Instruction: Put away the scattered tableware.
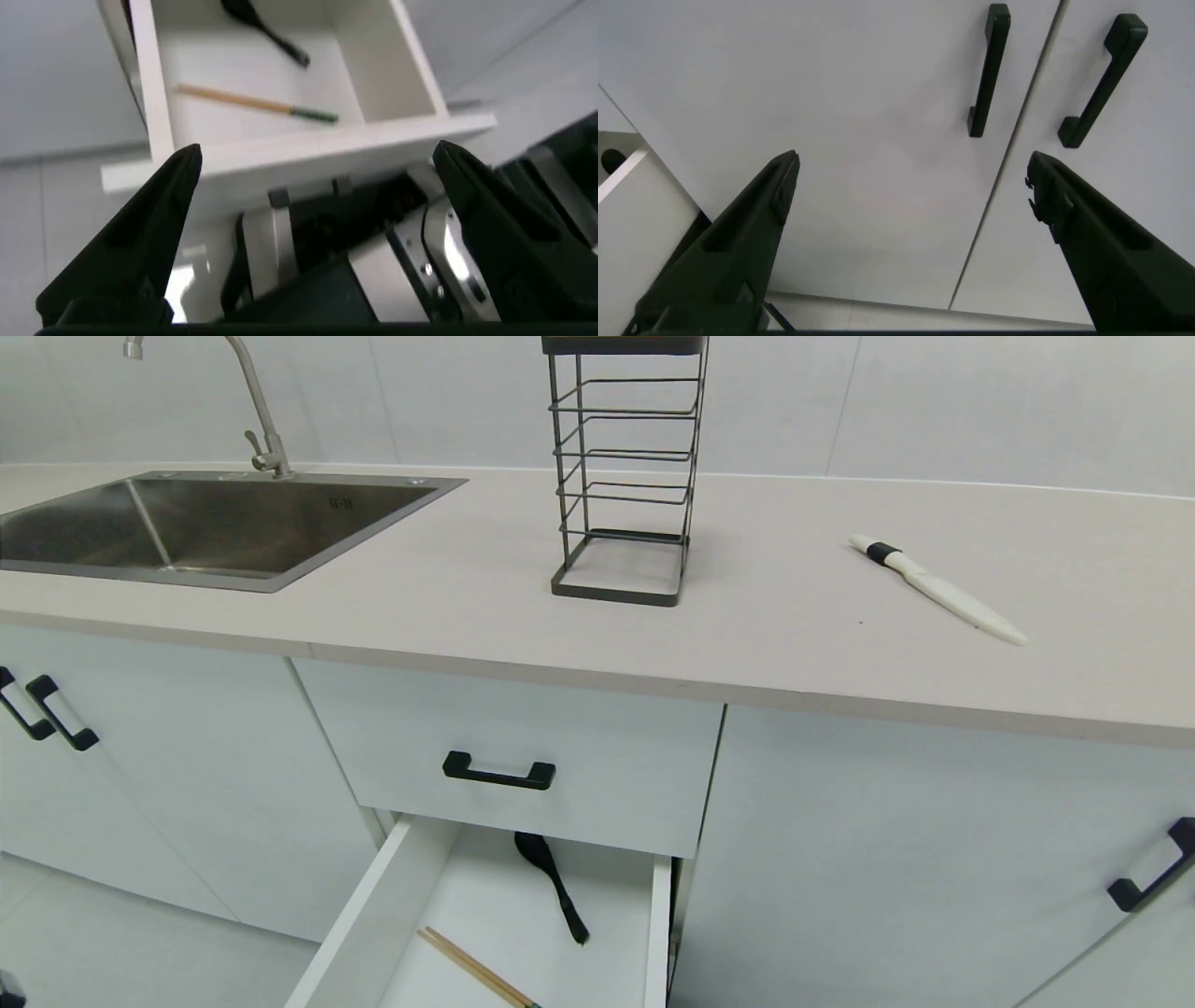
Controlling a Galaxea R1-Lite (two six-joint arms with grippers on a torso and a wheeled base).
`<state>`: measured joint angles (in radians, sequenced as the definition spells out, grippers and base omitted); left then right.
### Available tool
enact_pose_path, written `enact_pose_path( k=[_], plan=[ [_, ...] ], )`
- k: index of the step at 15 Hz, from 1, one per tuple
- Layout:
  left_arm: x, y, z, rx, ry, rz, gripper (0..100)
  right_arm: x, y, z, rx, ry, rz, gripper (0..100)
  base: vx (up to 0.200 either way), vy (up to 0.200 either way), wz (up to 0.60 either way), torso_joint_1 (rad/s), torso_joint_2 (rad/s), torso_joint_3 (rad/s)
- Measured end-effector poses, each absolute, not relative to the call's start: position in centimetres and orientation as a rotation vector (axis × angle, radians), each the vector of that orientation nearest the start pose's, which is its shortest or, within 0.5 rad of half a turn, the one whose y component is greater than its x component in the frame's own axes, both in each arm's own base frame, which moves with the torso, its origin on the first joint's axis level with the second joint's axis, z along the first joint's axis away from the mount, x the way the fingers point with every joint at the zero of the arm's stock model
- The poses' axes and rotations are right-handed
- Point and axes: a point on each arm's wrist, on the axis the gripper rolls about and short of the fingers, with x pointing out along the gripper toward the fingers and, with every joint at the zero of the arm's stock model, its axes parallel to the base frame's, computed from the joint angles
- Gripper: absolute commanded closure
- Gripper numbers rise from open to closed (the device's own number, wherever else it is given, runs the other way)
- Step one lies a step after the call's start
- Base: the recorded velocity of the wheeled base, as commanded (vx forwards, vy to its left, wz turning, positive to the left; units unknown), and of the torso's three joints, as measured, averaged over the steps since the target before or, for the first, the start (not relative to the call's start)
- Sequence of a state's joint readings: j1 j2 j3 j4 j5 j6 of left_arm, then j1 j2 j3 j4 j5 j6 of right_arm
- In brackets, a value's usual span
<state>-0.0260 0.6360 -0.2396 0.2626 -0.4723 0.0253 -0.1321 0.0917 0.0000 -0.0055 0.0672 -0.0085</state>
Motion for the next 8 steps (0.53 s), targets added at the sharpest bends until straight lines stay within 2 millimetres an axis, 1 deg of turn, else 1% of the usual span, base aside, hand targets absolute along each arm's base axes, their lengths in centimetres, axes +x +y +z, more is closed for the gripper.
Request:
enact_pose_path(
  k=[2,4,6,8],
  plan=[
    [3.47,-1.0,12.06,-0.097,0.69,-0.43,0,-1.54,0.38,7.78,0.0,0.086,-0.077,0,0.0,0.0,0.0,0.0,0.0,0.0],
    [3.57,-0.96,11.77,-0.101,0.77,-0.409,0,-1.54,0.38,7.78,0.001,0.086,-0.082,0,0.0,0.0,0.0,0.0,0.0,0.0],
    [3.25,-0.95,11.38,-0.11,0.847,-0.407,0,-1.53,0.38,7.79,0.001,0.086,-0.084,0,0.0,0.0,0.0,0.0,0.0,0.0],
    [3.34,-0.96,11.45,-0.091,0.852,-0.415,0,-1.53,0.38,7.78,0.001,0.087,-0.085,0,0.0,0.0,0.0,0.0,0.0,0.0]
  ],
)
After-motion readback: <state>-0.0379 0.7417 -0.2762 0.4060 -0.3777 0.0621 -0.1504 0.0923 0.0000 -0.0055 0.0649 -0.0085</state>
